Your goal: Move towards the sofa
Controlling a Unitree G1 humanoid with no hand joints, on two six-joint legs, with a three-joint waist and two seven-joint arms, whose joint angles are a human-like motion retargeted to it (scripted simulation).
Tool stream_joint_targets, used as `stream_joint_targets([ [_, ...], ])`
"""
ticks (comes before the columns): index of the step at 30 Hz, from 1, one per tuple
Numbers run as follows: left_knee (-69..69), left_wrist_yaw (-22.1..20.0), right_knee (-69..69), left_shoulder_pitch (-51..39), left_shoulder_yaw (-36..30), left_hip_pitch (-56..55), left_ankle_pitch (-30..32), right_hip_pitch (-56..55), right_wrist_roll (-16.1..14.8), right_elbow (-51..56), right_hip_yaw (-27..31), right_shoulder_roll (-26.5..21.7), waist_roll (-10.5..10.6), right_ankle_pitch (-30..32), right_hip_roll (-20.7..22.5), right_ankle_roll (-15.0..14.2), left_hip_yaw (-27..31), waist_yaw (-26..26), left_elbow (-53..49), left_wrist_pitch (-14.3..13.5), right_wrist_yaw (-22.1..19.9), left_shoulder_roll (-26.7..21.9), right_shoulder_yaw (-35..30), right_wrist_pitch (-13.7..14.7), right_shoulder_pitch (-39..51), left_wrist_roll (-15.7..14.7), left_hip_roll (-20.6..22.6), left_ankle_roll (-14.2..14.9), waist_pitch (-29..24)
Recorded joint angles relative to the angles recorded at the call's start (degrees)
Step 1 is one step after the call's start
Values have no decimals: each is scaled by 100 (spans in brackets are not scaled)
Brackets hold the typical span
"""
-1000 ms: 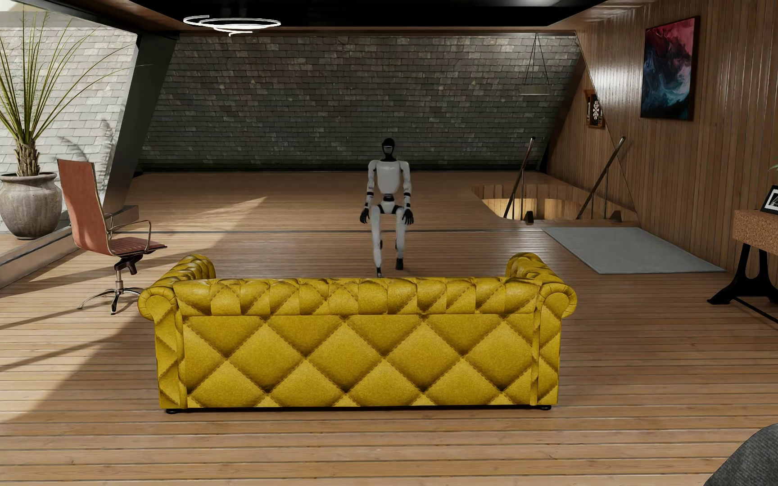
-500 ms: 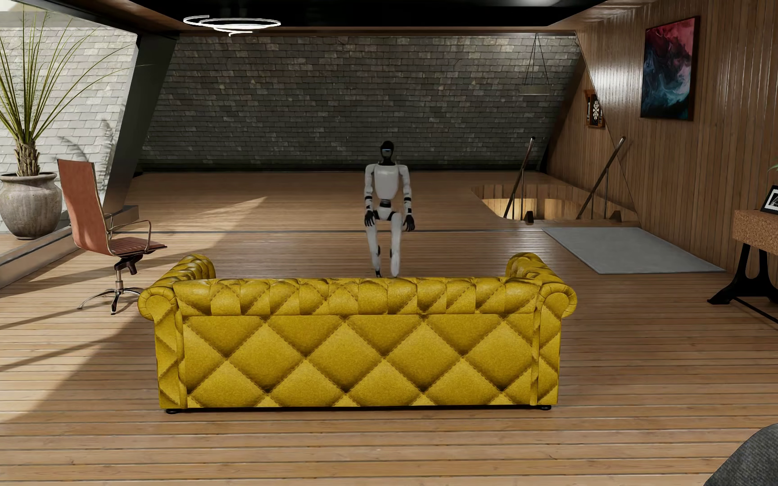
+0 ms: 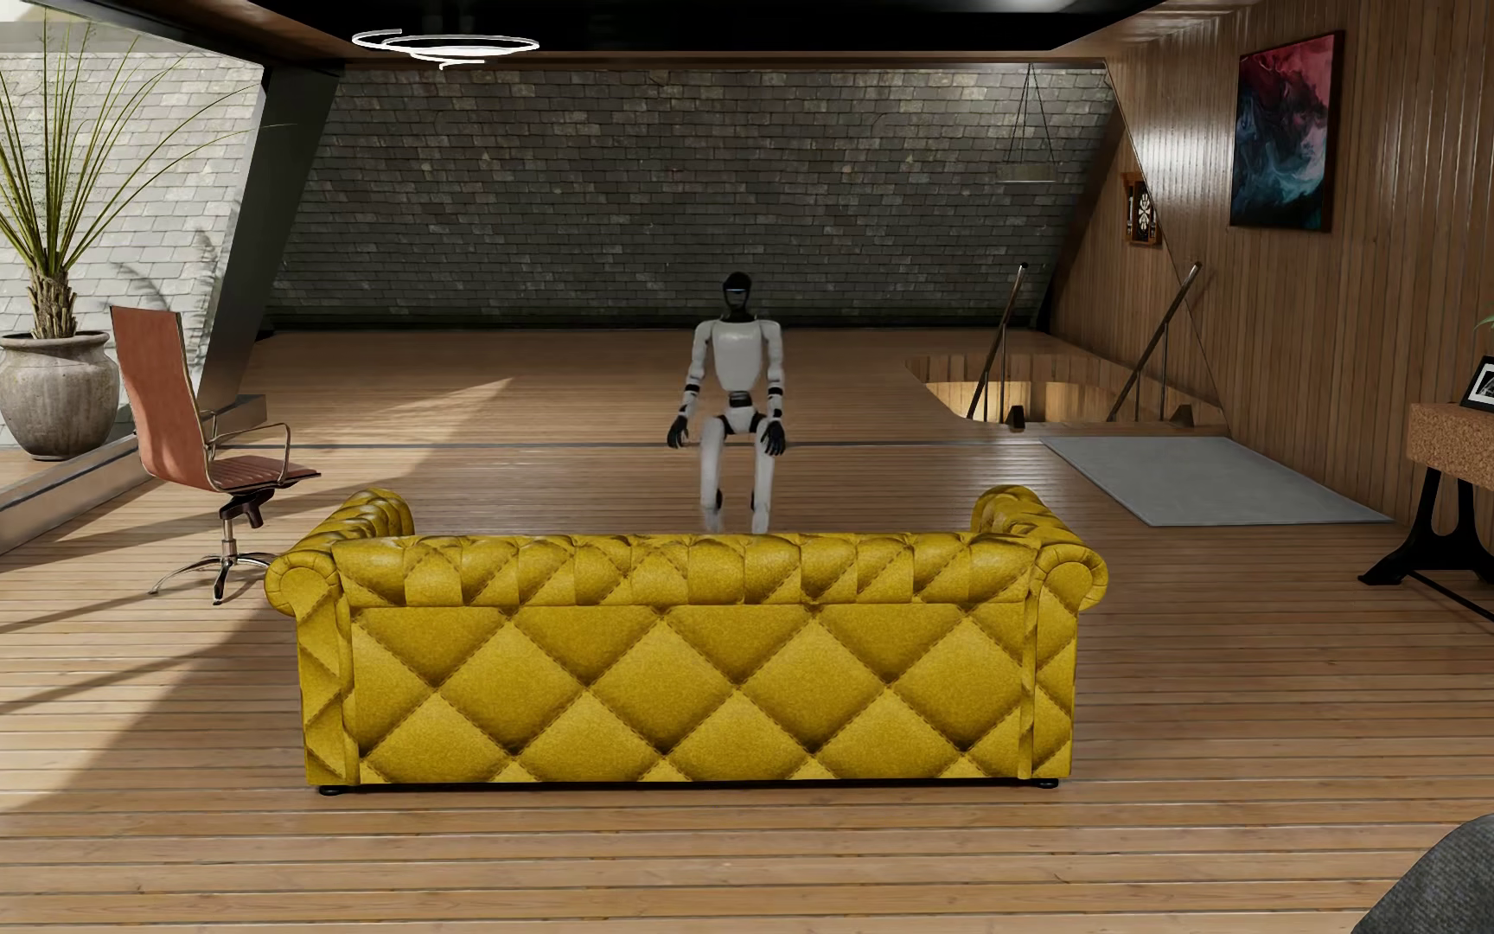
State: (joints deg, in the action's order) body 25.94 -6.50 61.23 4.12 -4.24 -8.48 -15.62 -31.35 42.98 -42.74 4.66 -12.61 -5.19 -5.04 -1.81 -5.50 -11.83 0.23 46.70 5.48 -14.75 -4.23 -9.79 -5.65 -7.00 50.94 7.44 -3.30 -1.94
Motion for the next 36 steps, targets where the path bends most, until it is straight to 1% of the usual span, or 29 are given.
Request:
stream_joint_targets([
  [2, -233, -78, -1723, -168, -92, 462, -161, -225, -82, 300, -116, 101, -19, -73, -62, 242, 153, -158, -222, -117, -109, -81, 124, -42, -163, -66, 101, -4, 0],
  [4, -561, -127, -3787, -300, -199, 947, -197, -124, 63, 361, -353, 155, -23, 272, -116, 291, 325, -291, -382, -154, -191, -151, 45, -29, -289, -180, 183, 6, 22],
  [5, -676, -163, -4634, -347, -252, 1165, -200, -25, 171, 323, -431, 182, -18, 374, -90, 210, 419, -344, -431, -158, -247, -170, 5, -19, -351, -223, 207, 21, 35],
  [6, -675, -232, -5060, -372, -302, 1371, -233, 27, 265, 246, -488, 217, -8, 351, -63, 127, 514, -388, -455, -157, -309, -172, -1, -18, -415, -252, 236, 39, 48],
  [7, -633, -318, -4984, -368, -345, 1550, -267, 31, 327, 135, -500, 283, 9, 418, -20, 173, 616, -428, -458, -146, -363, -175, 27, -20, -481, -264, 235, 66, 62],
  [8, -548, -380, -4674, -324, -376, 1718, -218, 17, 362, -3, -437, 374, 40, 757, 61, 547, 722, -469, -446, -120, -408, -179, 80, -30, -553, -268, 195, 102, 82],
  [9, -401, -411, -4422, -227, -358, 1864, -45, 57, 388, -165, -430, 478, 93, 1121, 131, 651, 797, -500, -425, -77, -443, -172, 135, -52, -627, -297, 115, 153, 108],
  [10, -173, -427, -4162, -74, -260, 1975, 244, 190, 411, -358, -513, 586, 172, 1278, 188, 714, 850, -516, -390, -7, -459, -146, 177, -76, -687, -385, -4, 217, 136],
  [11, 247, -416, -3961, 107, -134, 1951, 737, 297, 442, -574, -599, 676, 272, 1223, 286, 720, 896, -522, -323, 77, -450, -108, 190, -92, -717, -516, -156, 461, 155],
  [12, 908, -328, -3835, 264, -111, 1746, 1325, 444, 506, -788, -693, 736, 377, 1036, 402, 828, 952, -523, -225, 133, -419, -118, 157, -85, -707, -592, -333, 806, 163],
  [13, 1811, -134, -3769, 368, -286, 1353, 2018, 618, 608, -967, -807, 772, 475, 835, 514, 893, 982, -527, -137, 108, -381, -237, 81, -52, -658, -520, -537, 1041, 157],
  [14, 2734, 94, -3723, 435, -594, 874, 2675, 782, 710, -1086, -931, 799, 567, 650, 621, 955, 951, -532, -128, -9, -354, -453, -4, -3, -572, -320, -812, 1490, 141],
  [15, 3518, 258, -3700, 520, -846, 387, 3268, 951, 806, -1187, -1025, 824, 658, 463, 725, 974, 851, -527, -228, -178, -356, -711, -53, 67, -437, -148, -1142, 1729, 119],
  [16, 4112, 311, -3662, 616, -913, -117, 3288, 1111, 879, -1228, -1078, 836, 743, 282, 844, 996, 848, -501, -376, -236, -361, -852, -138, 116, -281, -112, -1370, 1740, 86],
  [17, 4487, 265, -3624, 748, -775, -581, 2758, 1279, 958, -1255, -1089, 836, 813, 106, 959, 1022, 848, -465, -524, -198, -359, -894, -241, 148, -93, -255, -1510, 1603, 52],
  [18, 4609, 145, -3580, 918, -519, -988, 2205, 1456, 1014, -1286, -1069, 815, 868, -71, 1071, 1046, 827, -419, -680, -88, -368, -866, -305, 223, 91, -494, -1640, 1443, 20],
  [19, 4448, -22, -3571, 1038, -267, -1312, 1743, 1660, 1021, -1285, -1007, 847, 907, -234, 1163, 1067, 783, -363, -786, 90, -373, -744, -315, 263, 303, -717, -1761, 1405, -4],
  [20, 4054, -156, -3554, 1138, -47, -1586, 1309, 1854, 973, -1226, -923, 880, 933, -393, 1249, 1086, 749, -299, -874, 236, -383, -652, -293, 320, 493, -883, -1831, 1162, -24],
  [21, 3454, -229, -3555, 1240, 93, -1798, 950, 2041, 922, -1133, -818, 919, 947, -531, 1308, 1101, 673, -237, -970, 333, -404, -576, -296, 369, 688, -961, -1892, 1021, -36],
  [22, 2728, -236, -3577, 1267, 135, -1961, 794, 2222, 883, -1001, -711, 907, 953, -652, 1349, 1110, 571, -180, -983, 381, -428, -533, -335, 459, 842, -974, -1940, 891, -41],
  [24, 1041, -65, -3744, 1253, 19, -2111, 883, 2606, 814, -720, -526, 890, 954, -817, 1404, 1116, 307, -95, -875, 387, -467, -529, -471, 611, 1086, -829, -1946, 767, -27],
  [25, 144, 62, -3880, 1227, -59, -2109, 1035, 2816, 759, -592, -441, 891, 947, -865, 1417, 1116, 261, -68, -801, 375, -476, -540, -536, 670, 1168, -700, -1852, 878, -10],
  [26, -725, 154, -4001, 1212, -88, -2053, 1180, 3019, 702, -491, -363, 900, 936, -897, 1422, 1116, 271, -52, -758, 362, -483, -537, -603, 711, 1236, -586, -1745, 1163, 9],
  [28, -1451, 176, -4056, 1229, 25, -2060, 1103, 3377, 629, -408, -223, 940, 916, -1040, 1437, 1090, 302, -31, -767, 344, -505, -471, -735, 720, 1313, -525, -1643, 1514, 40],
  [31, -934, 138, -3965, 1205, 165, -1961, 1993, 3890, 572, -541, -70, 944, 849, -932, 1269, 1019, 218, 24, -693, 378, -512, -282, -821, 592, 1185, -502, -1527, 794, 127],
  [32, -745, 142, -3817, 1180, 198, -1861, 2193, 3997, 569, -671, -56, 936, 795, -734, 1172, 1028, 150, 44, -625, 412, -488, -224, -815, 500, 1081, -473, -1471, 661, 168],
  [33, -603, 148, -3569, 1143, 234, -1757, 2108, 4019, 572, -838, -56, 916, 722, -394, 1045, 1017, 90, 60, -547, 446, -421, -156, -791, 373, 960, -451, -1362, 502, 206],
  [35, -550, 131, -2618, 1067, 307, -1409, 1769, 3747, 617, -1201, -111, 829, 556, 519, 708, 759, -102, 97, -441, 451, -82, -28, -823, 134, 758, -437, -1105, 356, 253],
  [36, -543, 119, -1853, 967, 318, -1245, 1611, 3400, 733, -1276, -153, 712, 474, 1057, 506, 595, -248, 122, -406, 455, 166, 54, -943, 84, 670, -436, -976, 254, 252],
])
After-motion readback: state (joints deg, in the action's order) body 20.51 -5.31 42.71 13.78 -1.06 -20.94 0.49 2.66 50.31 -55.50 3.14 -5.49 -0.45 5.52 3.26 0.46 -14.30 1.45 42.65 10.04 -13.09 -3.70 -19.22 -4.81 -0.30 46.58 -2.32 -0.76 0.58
